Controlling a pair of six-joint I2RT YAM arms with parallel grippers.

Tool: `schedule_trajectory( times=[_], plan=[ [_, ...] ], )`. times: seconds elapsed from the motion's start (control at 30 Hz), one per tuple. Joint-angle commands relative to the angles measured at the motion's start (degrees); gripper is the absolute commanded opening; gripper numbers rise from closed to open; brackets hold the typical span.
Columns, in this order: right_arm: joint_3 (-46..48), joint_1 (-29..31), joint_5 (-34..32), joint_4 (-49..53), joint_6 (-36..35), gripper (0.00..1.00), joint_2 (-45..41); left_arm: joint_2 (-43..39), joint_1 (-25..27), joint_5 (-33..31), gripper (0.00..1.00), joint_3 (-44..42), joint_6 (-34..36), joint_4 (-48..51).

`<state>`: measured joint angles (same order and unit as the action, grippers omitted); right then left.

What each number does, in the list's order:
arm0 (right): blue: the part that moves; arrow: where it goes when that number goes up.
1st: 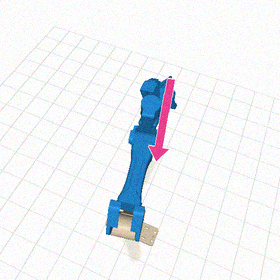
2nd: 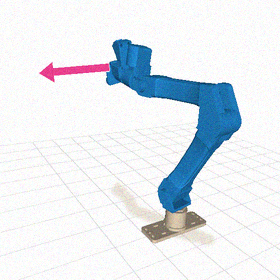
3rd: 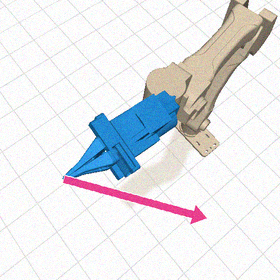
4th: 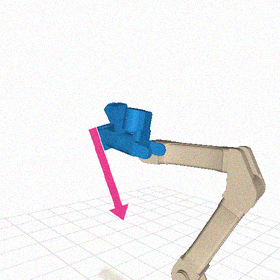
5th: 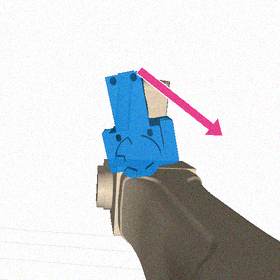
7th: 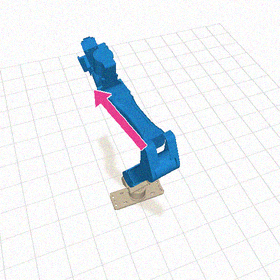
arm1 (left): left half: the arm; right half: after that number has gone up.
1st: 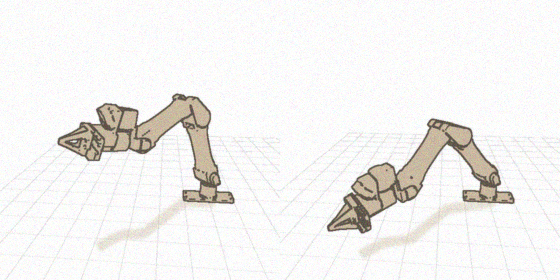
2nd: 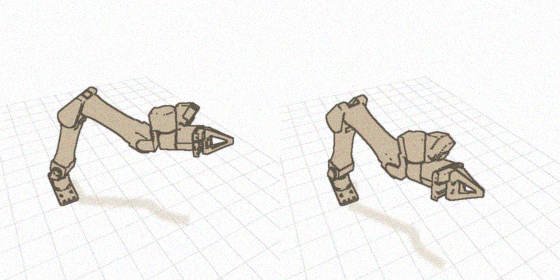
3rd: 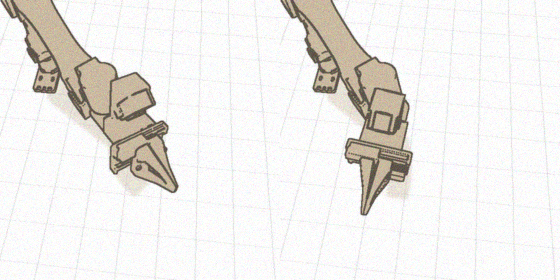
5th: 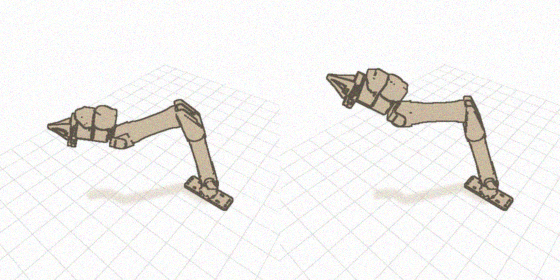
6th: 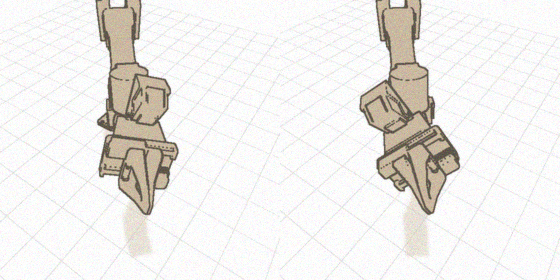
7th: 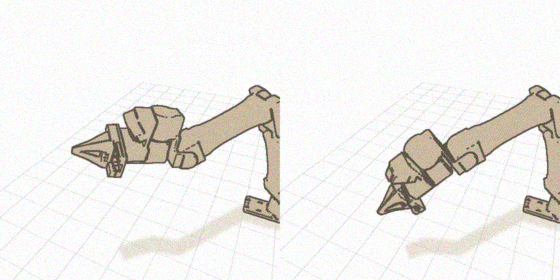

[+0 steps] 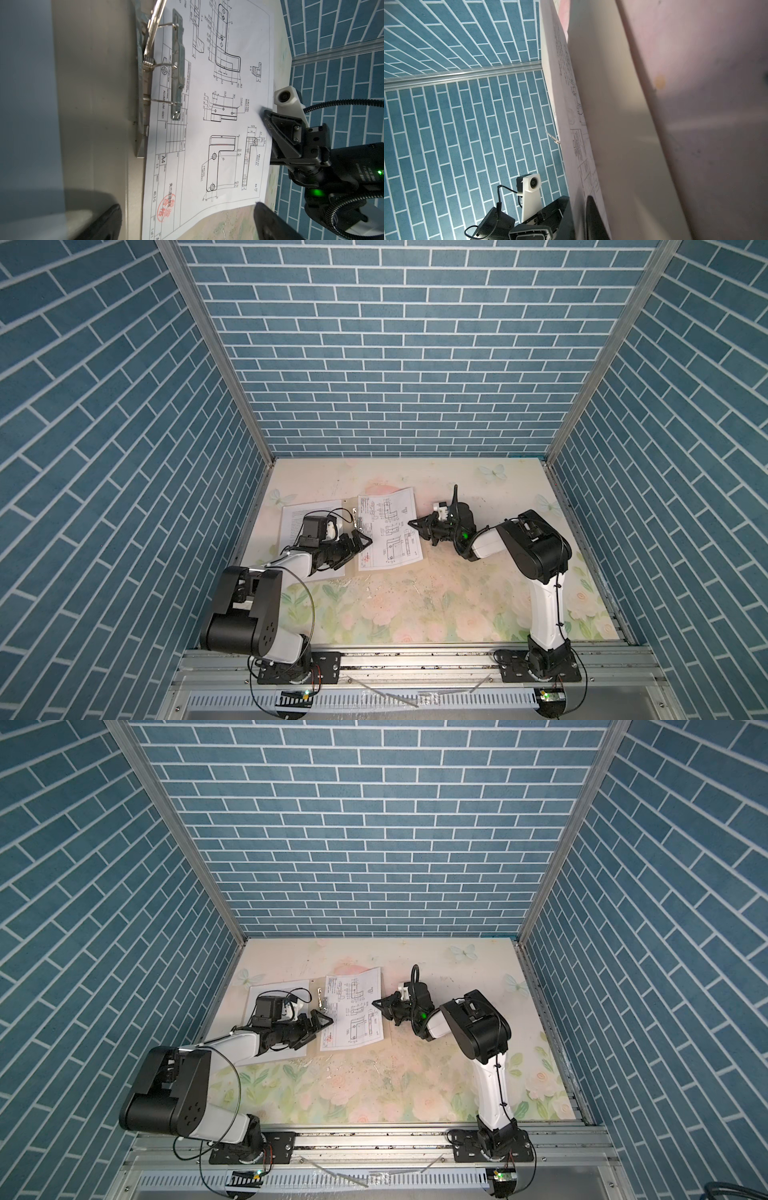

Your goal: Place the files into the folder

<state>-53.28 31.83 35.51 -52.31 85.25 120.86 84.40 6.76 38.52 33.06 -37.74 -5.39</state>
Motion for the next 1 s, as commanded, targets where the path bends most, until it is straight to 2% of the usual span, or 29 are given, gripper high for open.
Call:
schedule_trajectory(
  times=[0.0, 0.13, 0.4, 0.97],
  plan=[
    [0.7, 0.2, -0.1, -0.6, 0.6, 0.16, -1.7, -1.4, -0.3, -0.5, 1.00, 0.5, 0.6, 1.2],
    [-0.6, 0.1, 0.3, 1.9, -0.9, 0.22, -1.8, -1.9, -0.3, -1.0, 1.00, 0.8, 1.2, 2.3],
    [-2.1, -1.2, 0.7, 10.1, -5.5, 0.27, -3.8, -2.4, -0.3, -2.0, 1.00, 2.3, 2.7, 5.2],
    [-7.7, -2.1, 5.0, 20.0, -11.3, 0.22, -2.4, -2.0, -0.3, -1.7, 0.99, 2.1, 2.3, 4.5]
  ],
)
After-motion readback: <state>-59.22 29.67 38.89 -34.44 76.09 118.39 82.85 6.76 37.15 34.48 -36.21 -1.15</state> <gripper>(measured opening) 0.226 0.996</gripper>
